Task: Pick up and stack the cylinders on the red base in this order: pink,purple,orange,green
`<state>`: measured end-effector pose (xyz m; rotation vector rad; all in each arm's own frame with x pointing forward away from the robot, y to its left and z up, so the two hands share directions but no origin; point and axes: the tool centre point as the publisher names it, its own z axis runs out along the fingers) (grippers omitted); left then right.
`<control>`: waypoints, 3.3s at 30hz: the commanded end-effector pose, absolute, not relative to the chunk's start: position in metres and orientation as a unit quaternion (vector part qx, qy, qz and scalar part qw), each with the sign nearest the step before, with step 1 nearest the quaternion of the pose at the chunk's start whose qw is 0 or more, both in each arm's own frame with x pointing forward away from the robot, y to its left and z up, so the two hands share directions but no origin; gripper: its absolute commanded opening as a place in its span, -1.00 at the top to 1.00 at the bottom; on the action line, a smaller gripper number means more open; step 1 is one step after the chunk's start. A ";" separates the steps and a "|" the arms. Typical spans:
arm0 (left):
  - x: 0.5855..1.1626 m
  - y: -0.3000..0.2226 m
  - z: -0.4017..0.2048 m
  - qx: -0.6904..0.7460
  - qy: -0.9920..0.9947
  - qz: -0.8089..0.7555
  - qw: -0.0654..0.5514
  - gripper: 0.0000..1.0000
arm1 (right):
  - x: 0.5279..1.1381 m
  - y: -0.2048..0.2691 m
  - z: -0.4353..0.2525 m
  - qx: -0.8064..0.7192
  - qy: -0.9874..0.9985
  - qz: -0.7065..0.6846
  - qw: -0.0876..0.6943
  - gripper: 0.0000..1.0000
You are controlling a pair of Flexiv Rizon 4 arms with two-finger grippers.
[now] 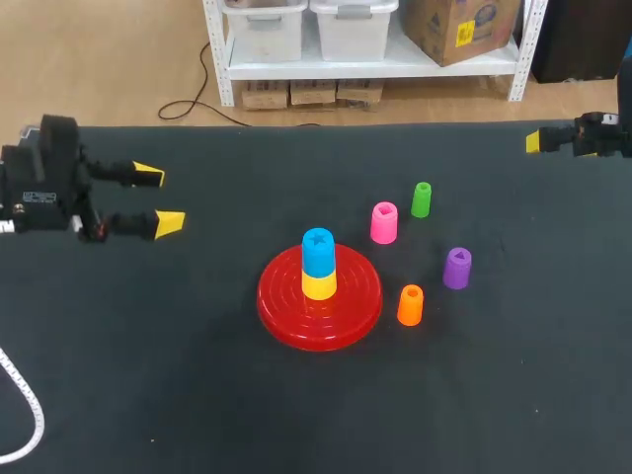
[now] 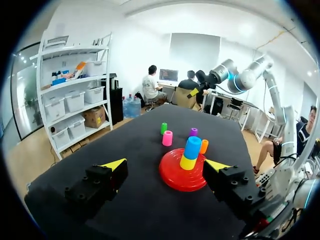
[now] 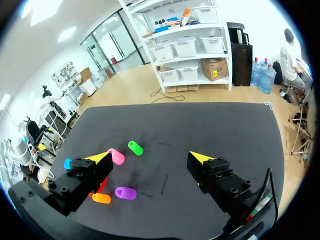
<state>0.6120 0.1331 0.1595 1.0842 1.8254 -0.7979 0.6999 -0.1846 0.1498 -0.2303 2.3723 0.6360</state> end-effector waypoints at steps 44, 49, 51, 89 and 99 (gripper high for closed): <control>0.608 0.135 0.163 0.408 0.738 -0.319 0.432 -1.00 | 0.700 -0.185 0.150 -0.089 0.907 0.244 0.331 -1.00; 0.608 0.135 0.163 0.408 0.738 -0.319 0.432 -1.00 | 0.700 -0.185 0.150 -0.089 0.907 0.244 0.331 -1.00; 0.608 0.135 0.163 0.408 0.738 -0.319 0.432 -1.00 | 0.700 -0.185 0.150 -0.089 0.907 0.244 0.331 -1.00; 0.608 0.135 0.163 0.408 0.738 -0.319 0.432 -1.00 | 0.700 -0.185 0.150 -0.089 0.907 0.244 0.331 -1.00; 0.608 0.135 0.163 0.408 0.738 -0.319 0.432 -1.00 | 0.700 -0.185 0.150 -0.089 0.907 0.244 0.331 -1.00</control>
